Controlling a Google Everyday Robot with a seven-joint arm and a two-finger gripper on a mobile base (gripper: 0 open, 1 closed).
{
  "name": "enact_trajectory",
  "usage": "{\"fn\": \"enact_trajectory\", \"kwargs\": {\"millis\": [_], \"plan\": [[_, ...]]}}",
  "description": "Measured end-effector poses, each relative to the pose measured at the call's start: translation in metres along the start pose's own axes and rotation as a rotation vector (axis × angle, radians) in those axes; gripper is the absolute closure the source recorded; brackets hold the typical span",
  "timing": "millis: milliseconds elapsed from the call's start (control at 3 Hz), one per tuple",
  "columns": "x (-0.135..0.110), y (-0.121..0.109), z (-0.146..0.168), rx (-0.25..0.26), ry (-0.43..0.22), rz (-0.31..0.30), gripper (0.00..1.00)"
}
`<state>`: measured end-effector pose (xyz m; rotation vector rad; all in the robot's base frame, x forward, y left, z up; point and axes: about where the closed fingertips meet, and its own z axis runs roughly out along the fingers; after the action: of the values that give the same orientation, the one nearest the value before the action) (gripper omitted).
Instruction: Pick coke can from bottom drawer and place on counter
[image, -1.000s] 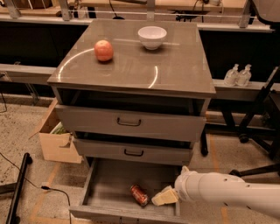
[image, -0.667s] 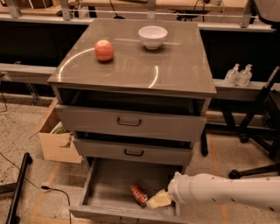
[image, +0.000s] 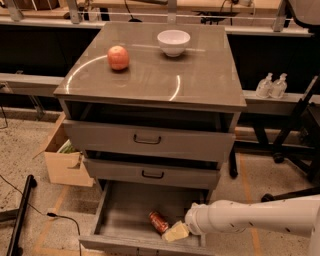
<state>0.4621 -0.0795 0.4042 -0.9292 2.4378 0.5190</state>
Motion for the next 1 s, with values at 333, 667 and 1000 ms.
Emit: {"fn": "enact_trajectory", "kwargs": {"millis": [333, 667, 1000], "plan": [[0.005, -0.002, 0.016, -0.002, -0.017, 0.013, 0.0], [0.009, -0.008, 0.049, -0.024, -0.045, 0.004, 0.0], [0.007, -0.017, 0.095, -0.042, -0.103, -0.006, 0.0]]}}
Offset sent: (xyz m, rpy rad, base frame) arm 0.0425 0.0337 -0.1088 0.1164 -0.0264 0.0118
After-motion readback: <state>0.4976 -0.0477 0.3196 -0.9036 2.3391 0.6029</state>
